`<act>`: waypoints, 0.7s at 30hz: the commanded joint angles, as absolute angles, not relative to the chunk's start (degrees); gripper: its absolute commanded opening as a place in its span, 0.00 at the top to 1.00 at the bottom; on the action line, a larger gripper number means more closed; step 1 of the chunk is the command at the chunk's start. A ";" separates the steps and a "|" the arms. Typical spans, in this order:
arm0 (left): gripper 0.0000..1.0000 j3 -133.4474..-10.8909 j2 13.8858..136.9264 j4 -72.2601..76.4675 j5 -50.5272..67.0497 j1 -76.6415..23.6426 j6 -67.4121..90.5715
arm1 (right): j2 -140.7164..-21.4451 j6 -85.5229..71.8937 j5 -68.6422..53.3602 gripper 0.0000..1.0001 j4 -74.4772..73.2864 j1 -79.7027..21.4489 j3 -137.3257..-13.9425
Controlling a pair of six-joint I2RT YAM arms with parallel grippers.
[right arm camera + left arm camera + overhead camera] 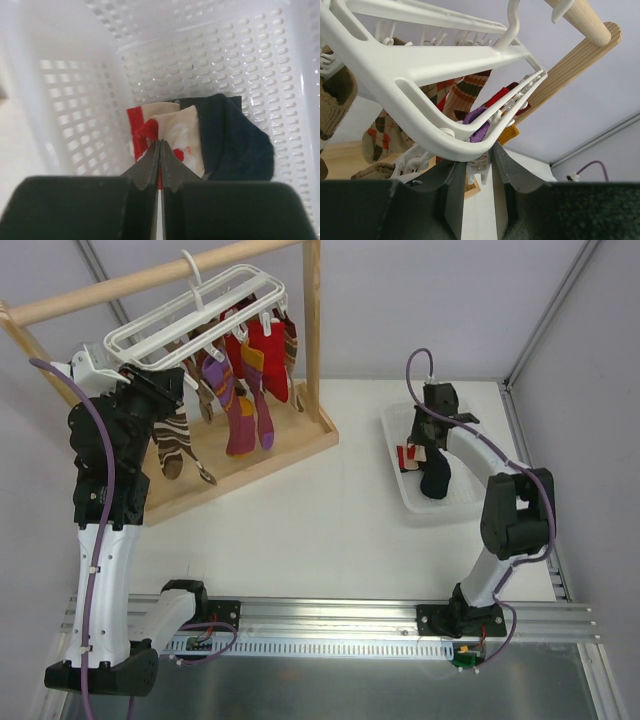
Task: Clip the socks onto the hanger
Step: Pick up the sock from the bin.
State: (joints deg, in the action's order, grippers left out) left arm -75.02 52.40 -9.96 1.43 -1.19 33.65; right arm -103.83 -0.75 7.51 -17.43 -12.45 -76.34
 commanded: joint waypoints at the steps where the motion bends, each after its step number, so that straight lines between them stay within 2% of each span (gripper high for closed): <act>1: 0.95 -75.67 52.73 -7.91 3.08 -1.76 33.13 | -94.14 -2.55 5.19 0.99 -17.05 -12.13 -75.50; 13: 0.98 -76.29 53.35 -7.38 6.06 -1.76 34.19 | -76.91 -11.86 -8.34 0.99 -9.68 -12.57 -70.93; 21: 1.00 -75.85 53.35 -5.89 8.52 -1.76 35.24 | -78.48 -13.09 -14.23 0.99 -5.72 -26.00 -81.55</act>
State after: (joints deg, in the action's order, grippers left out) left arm -75.05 53.28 -8.84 5.56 -1.19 34.06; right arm -78.39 -11.03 -9.15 -11.68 -21.58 -75.88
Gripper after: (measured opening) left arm 0.232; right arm 0.012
